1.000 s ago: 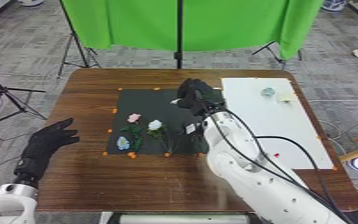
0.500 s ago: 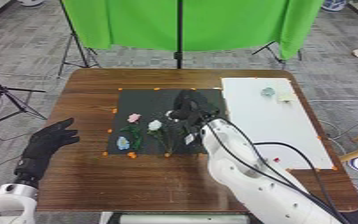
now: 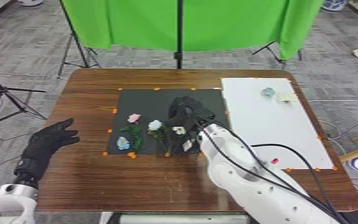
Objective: Arrange flowers
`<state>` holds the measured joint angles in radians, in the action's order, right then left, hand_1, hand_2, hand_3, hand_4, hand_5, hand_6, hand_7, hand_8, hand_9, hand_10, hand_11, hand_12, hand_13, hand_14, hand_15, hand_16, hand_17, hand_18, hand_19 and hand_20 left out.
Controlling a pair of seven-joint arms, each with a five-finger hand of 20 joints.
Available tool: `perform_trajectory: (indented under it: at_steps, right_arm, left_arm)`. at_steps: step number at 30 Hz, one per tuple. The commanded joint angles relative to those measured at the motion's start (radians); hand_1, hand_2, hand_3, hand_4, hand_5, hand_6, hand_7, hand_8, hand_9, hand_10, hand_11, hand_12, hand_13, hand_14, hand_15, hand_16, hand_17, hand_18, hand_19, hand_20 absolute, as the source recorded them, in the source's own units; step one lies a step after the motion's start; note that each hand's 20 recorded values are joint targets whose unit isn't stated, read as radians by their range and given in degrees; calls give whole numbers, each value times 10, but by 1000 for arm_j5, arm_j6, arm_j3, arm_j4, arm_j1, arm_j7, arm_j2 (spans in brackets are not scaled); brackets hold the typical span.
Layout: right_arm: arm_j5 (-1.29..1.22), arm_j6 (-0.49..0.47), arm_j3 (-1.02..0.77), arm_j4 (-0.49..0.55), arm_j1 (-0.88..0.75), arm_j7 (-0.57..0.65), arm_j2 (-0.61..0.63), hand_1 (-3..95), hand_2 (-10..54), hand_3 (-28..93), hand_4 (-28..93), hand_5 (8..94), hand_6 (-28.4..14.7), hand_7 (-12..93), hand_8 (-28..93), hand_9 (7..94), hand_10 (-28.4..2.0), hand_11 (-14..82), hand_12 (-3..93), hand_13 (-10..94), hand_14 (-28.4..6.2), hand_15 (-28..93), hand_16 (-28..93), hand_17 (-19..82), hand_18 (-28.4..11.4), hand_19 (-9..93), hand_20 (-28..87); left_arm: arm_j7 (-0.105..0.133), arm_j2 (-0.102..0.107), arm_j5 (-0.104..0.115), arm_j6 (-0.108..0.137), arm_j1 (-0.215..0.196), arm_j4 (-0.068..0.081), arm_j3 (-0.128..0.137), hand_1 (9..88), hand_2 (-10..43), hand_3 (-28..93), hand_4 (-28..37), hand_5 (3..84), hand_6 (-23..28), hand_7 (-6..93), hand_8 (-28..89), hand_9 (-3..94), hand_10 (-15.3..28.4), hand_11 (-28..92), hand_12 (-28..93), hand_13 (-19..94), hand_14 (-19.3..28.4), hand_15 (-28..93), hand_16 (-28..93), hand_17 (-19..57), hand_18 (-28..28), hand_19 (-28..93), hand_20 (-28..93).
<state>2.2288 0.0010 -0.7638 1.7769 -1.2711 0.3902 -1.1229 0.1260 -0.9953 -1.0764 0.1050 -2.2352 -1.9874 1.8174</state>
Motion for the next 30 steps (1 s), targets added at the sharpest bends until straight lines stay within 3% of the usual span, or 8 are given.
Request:
perform_trajectory:
  at_steps: [1,4,7,11,12,16,24,30]
  right_arm:
    - [-13,64,-70,59,31,-17,63,442,-95,617,-148,698,-6,206,25,760,-122,218,219,888,-21,586,354,601,-149,932,559]
    - [36,149,-157,85,49,1,120,401,-95,646,-147,679,-3,204,-77,737,-136,204,220,865,-31,590,352,587,-154,932,559]
    - [45,135,-253,77,62,56,169,349,-95,654,-142,649,-8,194,-90,707,-147,193,225,843,-46,605,358,575,-159,932,567]
    - [55,-79,-342,4,97,169,216,293,-95,635,-122,584,-19,144,-74,652,-174,168,234,800,-73,625,358,546,-174,932,564]
    - [52,-113,-347,-29,110,190,225,262,-95,616,-109,537,-28,107,-59,603,-192,142,241,764,-97,633,352,521,-190,932,550]
    - [67,-208,-352,-163,145,240,238,219,-95,591,-105,475,-41,72,-49,540,-215,111,244,709,-138,647,353,480,-214,929,528]
    - [129,-249,-327,-307,151,262,236,211,-95,595,-104,464,-32,72,-45,542,-215,120,248,702,-143,667,344,475,-222,932,512]
    - [129,-260,-335,-346,106,254,233,252,-95,614,-105,473,-22,86,-49,561,-206,141,252,711,-135,682,342,484,-217,932,513]
  left_arm:
    - [-7,-14,-6,-6,-14,-1,4,274,89,621,-283,418,55,124,-64,458,143,222,120,423,196,257,-16,96,145,189,218]
    - [-8,-13,-5,-1,-16,-3,6,274,87,624,-283,419,55,124,-65,460,143,222,121,423,196,256,-16,95,145,189,217]
    - [-9,-15,-5,0,-23,-6,11,273,86,627,-283,419,56,122,-65,460,142,222,121,423,196,255,-17,95,145,189,217]
    - [-10,-15,-5,4,-27,-9,13,274,86,626,-283,420,56,121,-66,460,142,220,120,423,196,256,-17,95,145,190,217]
    - [-10,-15,-5,4,-30,-10,15,274,86,625,-283,420,55,121,-65,460,142,220,120,423,196,255,-18,95,145,190,217]
    - [-8,-17,-5,6,-30,-11,12,273,88,625,-283,419,55,122,-65,458,143,220,119,423,196,256,-18,94,146,192,218]
    - [-12,-14,-6,1,-18,-6,3,274,90,622,-283,418,55,121,-66,458,143,219,119,423,196,254,-18,95,145,192,217]
    - [-13,-15,-5,-3,-20,-7,5,274,90,622,-283,417,55,121,-66,457,143,218,119,422,195,255,-18,95,145,192,217]
